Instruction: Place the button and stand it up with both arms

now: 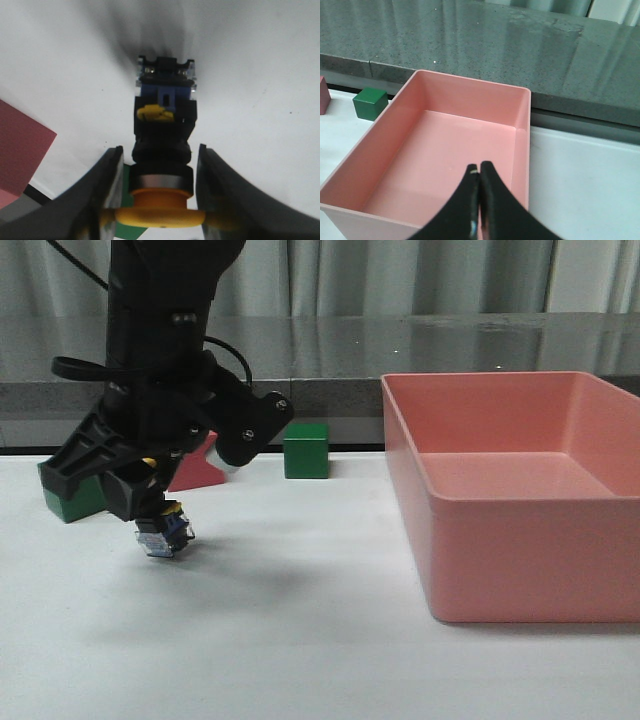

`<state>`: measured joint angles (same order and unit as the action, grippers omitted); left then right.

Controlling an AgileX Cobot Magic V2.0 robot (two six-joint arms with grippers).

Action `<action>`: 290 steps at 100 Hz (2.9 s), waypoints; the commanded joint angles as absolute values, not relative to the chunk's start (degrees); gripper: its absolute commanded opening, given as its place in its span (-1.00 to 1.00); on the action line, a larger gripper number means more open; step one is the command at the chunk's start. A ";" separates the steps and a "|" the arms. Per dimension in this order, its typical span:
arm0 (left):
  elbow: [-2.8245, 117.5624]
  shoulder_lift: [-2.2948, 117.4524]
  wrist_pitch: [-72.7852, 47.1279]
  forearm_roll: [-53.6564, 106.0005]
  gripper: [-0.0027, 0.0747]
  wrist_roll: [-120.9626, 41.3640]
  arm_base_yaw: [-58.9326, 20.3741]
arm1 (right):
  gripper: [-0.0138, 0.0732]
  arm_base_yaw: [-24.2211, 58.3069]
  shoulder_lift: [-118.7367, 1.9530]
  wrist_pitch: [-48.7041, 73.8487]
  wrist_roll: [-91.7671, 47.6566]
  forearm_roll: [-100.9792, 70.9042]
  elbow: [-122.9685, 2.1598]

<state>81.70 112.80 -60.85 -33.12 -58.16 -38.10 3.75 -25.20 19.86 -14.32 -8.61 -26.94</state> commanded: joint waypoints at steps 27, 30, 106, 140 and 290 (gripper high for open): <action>83.37 110.13 -60.98 -32.72 -0.40 -57.53 -38.58 | -0.82 3.61 -25.31 15.87 -14.50 -8.87 -28.42; 83.37 110.13 -60.73 -32.72 -0.22 -57.53 -38.58 | -0.82 3.61 -25.31 15.87 -14.50 -8.87 -28.42; 83.72 106.87 -68.84 -41.75 -0.33 -39.14 -29.81 | -0.82 3.61 -25.31 15.92 -14.50 -8.87 -28.42; 85.99 94.59 -61.20 -28.23 -0.98 -17.12 -14.80 | -0.82 3.61 -25.31 15.92 -14.50 -8.87 -28.42; 11.03 19.33 -3.52 5.83 -0.98 -21.14 -6.37 | -0.82 3.61 -25.31 15.92 -14.50 -8.87 -28.42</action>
